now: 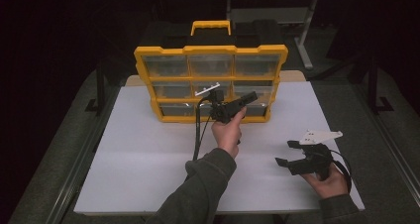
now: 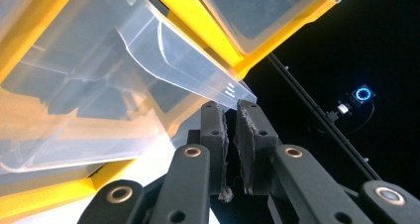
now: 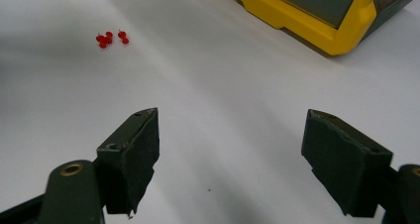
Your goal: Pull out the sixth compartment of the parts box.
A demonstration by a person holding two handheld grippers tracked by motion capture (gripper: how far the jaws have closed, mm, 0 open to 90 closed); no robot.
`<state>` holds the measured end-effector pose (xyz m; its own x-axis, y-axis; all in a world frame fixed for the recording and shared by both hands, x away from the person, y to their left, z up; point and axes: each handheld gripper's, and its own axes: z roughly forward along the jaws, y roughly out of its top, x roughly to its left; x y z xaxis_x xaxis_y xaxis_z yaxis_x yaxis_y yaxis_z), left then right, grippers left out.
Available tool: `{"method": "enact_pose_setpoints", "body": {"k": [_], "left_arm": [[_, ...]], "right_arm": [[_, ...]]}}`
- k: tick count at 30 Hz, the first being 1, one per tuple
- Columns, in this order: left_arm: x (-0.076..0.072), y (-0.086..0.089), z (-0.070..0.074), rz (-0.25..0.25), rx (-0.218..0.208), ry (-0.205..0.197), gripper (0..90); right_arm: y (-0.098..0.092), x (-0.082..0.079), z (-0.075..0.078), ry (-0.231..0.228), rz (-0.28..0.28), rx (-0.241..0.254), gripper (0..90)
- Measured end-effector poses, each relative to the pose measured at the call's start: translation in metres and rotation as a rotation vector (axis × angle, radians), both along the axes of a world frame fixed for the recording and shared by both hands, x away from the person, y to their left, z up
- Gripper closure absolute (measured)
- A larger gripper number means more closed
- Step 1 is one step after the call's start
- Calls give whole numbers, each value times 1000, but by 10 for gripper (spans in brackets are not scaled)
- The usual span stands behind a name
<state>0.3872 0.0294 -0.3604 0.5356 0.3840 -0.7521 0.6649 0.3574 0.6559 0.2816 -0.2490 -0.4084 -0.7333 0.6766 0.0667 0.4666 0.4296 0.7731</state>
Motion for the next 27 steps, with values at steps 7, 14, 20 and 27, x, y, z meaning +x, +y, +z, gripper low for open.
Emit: {"method": "enact_pose_setpoints", "body": {"k": [7, 14, 20, 27], "left_arm": [[-2, 1, 0, -8, 8, -4, 816], [-5, 1, 2, -14, 16, -7, 815], [-6, 2, 3, -21, 21, -6, 813], [-8, 3, 3, -26, 31, -13, 813]], "right_arm": [[1, 0, -1, 1, 2, -2, 213], [1, 0, -1, 7, 4, -2, 212], [2, 1, -2, 7, 6, -6, 212], [1, 1, -1, 6, 4, -4, 210]]}}
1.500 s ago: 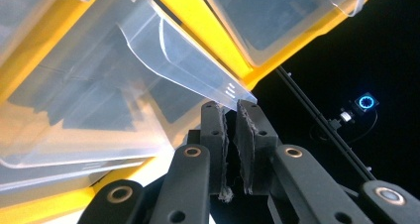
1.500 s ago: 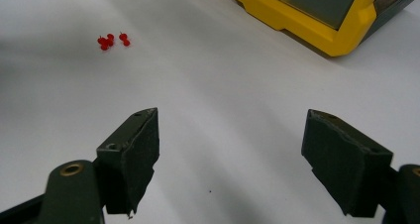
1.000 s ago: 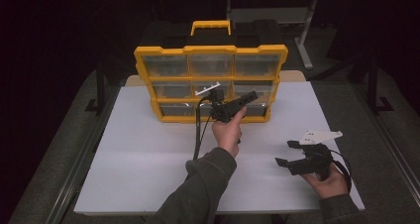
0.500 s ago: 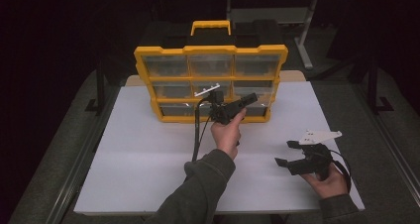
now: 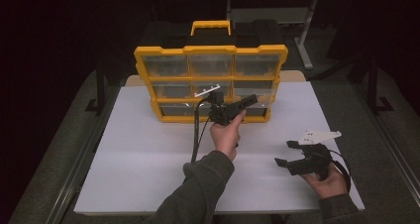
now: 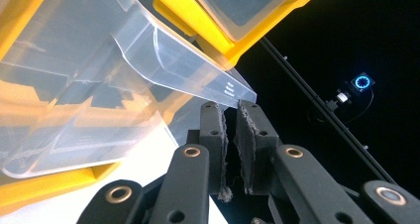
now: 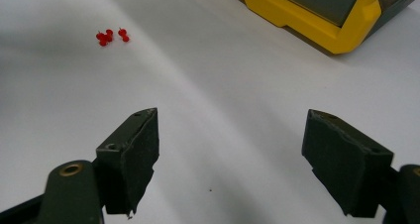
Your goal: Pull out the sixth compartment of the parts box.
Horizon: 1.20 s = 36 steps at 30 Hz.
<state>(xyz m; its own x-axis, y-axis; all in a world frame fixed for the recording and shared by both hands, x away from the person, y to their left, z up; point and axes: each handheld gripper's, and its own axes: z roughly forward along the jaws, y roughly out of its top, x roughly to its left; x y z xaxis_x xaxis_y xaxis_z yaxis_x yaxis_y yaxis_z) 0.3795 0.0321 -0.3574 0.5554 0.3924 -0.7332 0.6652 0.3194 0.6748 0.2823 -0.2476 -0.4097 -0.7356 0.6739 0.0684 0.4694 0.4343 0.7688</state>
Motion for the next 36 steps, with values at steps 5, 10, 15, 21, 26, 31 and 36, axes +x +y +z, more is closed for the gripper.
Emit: {"method": "enact_pose_setpoints", "body": {"k": [5, 10, 15, 21, 26, 31, 36], "left_arm": [[-2, 0, 0, -4, 4, -5, 813], [-4, 1, 0, -10, 5, -8, 813], [-5, 2, -1, -14, 24, -22, 826], [-11, 8, -2, -31, 87, -49, 783], [-14, 14, 5, -61, 149, -89, 756], [-14, 19, 19, -130, 278, -167, 728], [-10, 23, 42, -217, 390, -264, 696]], "right_arm": [[0, -1, 0, -3, 0, -2, 210], [1, 0, -1, 3, 4, -6, 209], [1, 0, -1, 7, 1, -3, 209], [0, 0, -2, 4, 7, -9, 209], [1, 0, -2, 4, 6, -13, 209], [1, -1, -1, -3, 10, -13, 209], [1, 0, -1, 0, 12, -18, 208]]}}
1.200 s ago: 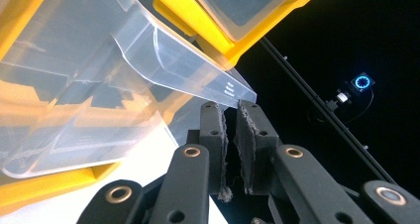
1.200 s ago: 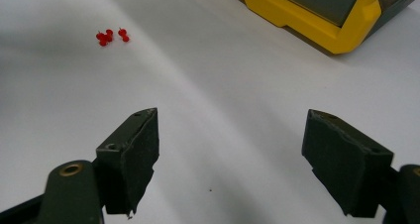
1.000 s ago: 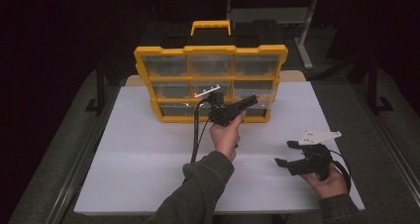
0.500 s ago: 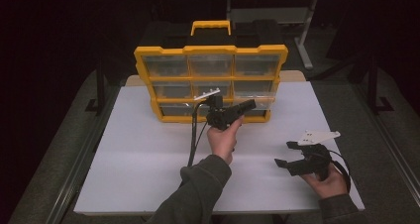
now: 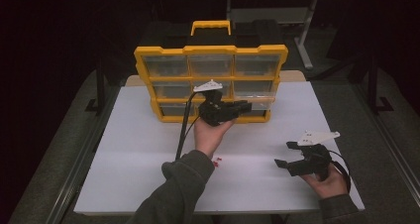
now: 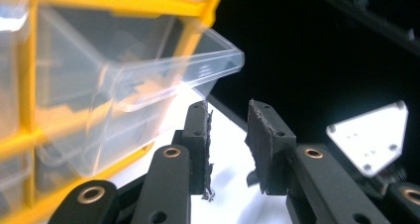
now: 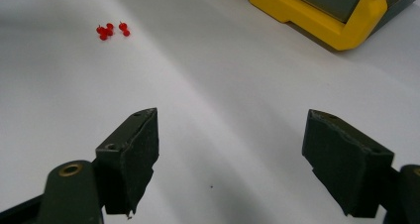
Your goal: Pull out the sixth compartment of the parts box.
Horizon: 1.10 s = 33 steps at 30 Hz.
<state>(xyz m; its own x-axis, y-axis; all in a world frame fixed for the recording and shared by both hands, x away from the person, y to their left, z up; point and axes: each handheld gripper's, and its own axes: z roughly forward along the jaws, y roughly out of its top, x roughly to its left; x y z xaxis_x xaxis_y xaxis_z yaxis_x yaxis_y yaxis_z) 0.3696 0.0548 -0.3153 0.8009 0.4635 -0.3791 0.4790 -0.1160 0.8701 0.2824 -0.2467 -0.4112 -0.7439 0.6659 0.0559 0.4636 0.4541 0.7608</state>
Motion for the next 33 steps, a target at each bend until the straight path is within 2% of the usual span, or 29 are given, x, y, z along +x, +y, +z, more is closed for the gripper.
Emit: {"method": "enact_pose_setpoints", "body": {"k": [2, 3, 4, 5, 6, 7, 10, 11, 12, 13, 14, 16, 17, 18, 22, 25, 26, 29, 31, 33], "left_arm": [[3, 0, 9, -39, 42, -22, 684], [3, 0, 9, -39, 42, -22, 680], [5, 0, 13, -57, 62, -34, 680], [10, 0, 21, -87, 101, -50, 665], [10, 0, 21, -87, 101, -50, 659], [14, -2, 30, -117, 145, -82, 658], [17, -7, 42, -164, 209, -139, 653], [17, -7, 42, -164, 209, -139, 653], [18, -13, 48, -186, 247, -183, 651], [20, -15, 51, -194, 271, -198, 649], [20, -15, 51, -194, 271, -198, 645], [28, -20, 57, -214, 312, -225, 641], [28, -20, 57, -214, 312, -225, 639], [34, -22, 59, -228, 348, -236, 635], [45, -25, 58, -240, 428, -236, 614], [49, -26, 56, -237, 454, -225, 594], [53, -28, 53, -240, 479, -208, 593], [55, -32, 49, -255, 506, -184, 588], [56, -34, 47, -263, 516, -183, 586], [58, -39, 44, -297, 567, -185, 590]], "right_arm": [[0, 0, 0, 1, -2, 0, 208], [0, 0, 0, 1, -2, 0, 208], [0, 0, 0, 4, -3, 2, 208], [-1, 1, 0, 5, -3, 1, 206], [-1, 1, -1, 5, -3, 2, 205], [-2, 2, -1, 2, 1, 2, 205], [-2, 1, -1, 2, 0, -2, 205], [-2, 1, -1, 2, 0, -2, 205], [-3, 2, -1, 3, -1, 1, 205], [-4, 3, -1, 6, -4, 4, 203], [-4, 3, -1, 8, -6, 3, 203], [-5, 2, -1, 9, -7, 5, 203], [-5, 2, -1, 5, -5, 3, 204], [-6, 2, -1, 1, -5, 3, 204], [-8, 3, -1, 5, -9, 11, 203], [-8, 2, -1, 5, -6, 10, 203], [-8, 2, -1, 3, -6, 9, 203], [-8, 3, -2, 11, -5, 10, 201], [-7, 3, -2, 12, -1, 6, 201], [-6, 3, -3, 10, 6, 2, 202]]}}
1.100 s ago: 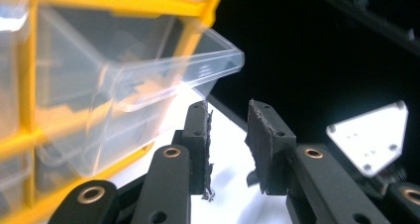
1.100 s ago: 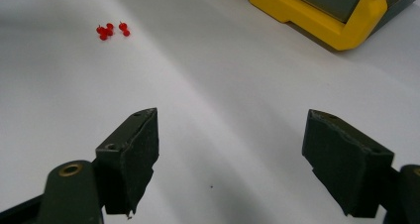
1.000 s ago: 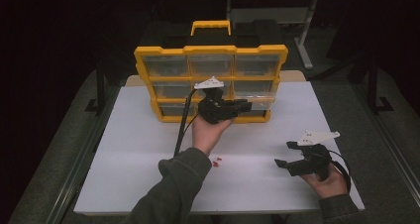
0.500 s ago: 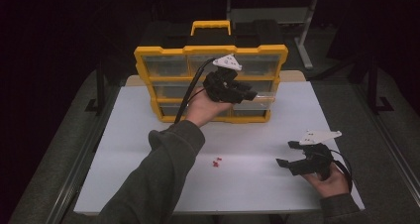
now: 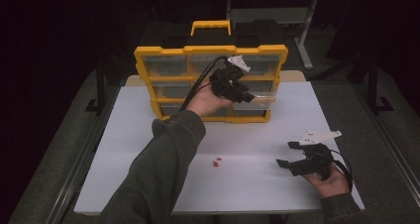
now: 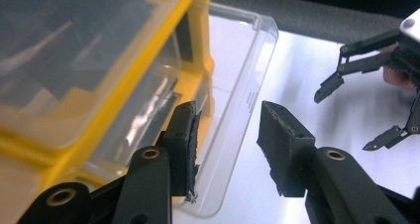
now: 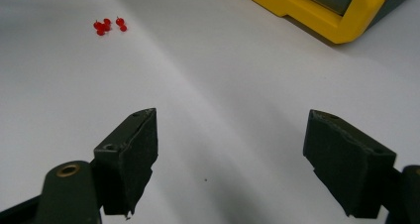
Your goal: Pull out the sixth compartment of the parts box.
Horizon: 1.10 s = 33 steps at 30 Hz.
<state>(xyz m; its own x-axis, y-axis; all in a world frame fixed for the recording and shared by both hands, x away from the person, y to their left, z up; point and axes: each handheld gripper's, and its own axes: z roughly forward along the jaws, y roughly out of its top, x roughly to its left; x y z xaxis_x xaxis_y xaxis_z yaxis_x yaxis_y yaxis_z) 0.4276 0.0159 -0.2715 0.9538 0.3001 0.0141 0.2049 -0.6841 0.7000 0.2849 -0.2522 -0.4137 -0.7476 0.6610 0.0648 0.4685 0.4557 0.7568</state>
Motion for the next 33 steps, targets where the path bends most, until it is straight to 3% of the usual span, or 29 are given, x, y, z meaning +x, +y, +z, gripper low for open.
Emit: {"method": "enact_pose_setpoints", "body": {"k": [1, 4, 6, 7, 9, 13, 15, 30, 33], "left_arm": [[-1, -3, -2, 13, -4, 19, 604], [0, -5, -3, 10, 27, 12, 622], [0, -5, -3, 17, 24, 18, 621], [1, -6, -5, 11, 62, 7, 612], [0, -8, -8, 5, 85, 13, 612], [1, -8, -8, -1, 83, 13, 678], [1, -7, -7, -25, 102, 9, 685], [-9, -4, -5, -87, 86, 38, 715], [-13, 0, -6, -104, 58, 55, 718]], "right_arm": [[0, 0, 0, 0, 1, 1, 202], [0, -1, 1, -6, 3, 4, 211], [0, -1, 1, -9, 3, 8, 217], [-1, -2, 2, -15, 2, 13, 219], [-1, -2, 2, -11, 0, 15, 219], [1, -2, 2, -10, 4, 12, 219], [1, -2, 2, -15, 12, 16, 219], [1, -6, 4, -15, 10, 32, 219], [1, -6, 4, -13, 9, 34, 217]]}}
